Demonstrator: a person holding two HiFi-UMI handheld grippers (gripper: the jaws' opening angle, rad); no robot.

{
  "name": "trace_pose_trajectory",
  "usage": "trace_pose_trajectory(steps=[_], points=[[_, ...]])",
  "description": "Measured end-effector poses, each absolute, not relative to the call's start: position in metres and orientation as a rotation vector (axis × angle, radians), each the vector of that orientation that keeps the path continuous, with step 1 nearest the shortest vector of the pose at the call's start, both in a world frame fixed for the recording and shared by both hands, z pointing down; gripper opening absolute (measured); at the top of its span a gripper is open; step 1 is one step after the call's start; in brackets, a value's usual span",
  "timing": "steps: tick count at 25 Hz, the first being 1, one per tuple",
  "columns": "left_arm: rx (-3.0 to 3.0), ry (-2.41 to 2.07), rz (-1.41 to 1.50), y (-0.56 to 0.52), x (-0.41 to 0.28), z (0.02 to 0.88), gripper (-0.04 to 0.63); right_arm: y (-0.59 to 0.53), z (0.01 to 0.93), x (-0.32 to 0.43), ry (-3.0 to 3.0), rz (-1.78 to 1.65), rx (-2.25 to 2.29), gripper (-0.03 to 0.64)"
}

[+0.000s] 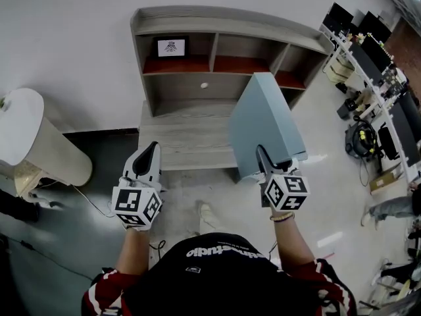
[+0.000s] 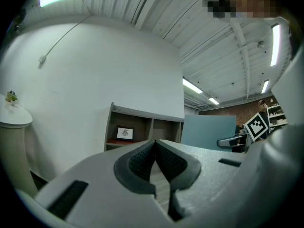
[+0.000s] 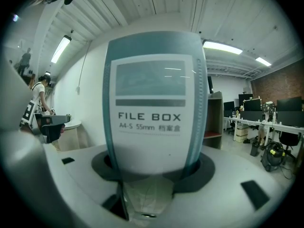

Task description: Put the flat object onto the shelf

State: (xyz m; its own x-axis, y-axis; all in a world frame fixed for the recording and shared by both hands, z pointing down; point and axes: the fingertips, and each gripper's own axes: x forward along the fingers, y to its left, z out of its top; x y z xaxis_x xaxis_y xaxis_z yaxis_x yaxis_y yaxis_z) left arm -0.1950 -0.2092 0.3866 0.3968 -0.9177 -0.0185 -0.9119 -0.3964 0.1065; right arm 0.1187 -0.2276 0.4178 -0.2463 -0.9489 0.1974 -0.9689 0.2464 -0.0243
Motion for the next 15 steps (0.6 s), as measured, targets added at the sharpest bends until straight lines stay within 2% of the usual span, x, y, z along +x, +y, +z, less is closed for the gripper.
trace_pose_trajectory(steps=[15], points=[[2.558, -1.705, -0.086, -0.283, -0.154, 0.383, 0.006, -0.332, 0.479, 0.137, -2.367, 0.299, 1.811, 0.270]])
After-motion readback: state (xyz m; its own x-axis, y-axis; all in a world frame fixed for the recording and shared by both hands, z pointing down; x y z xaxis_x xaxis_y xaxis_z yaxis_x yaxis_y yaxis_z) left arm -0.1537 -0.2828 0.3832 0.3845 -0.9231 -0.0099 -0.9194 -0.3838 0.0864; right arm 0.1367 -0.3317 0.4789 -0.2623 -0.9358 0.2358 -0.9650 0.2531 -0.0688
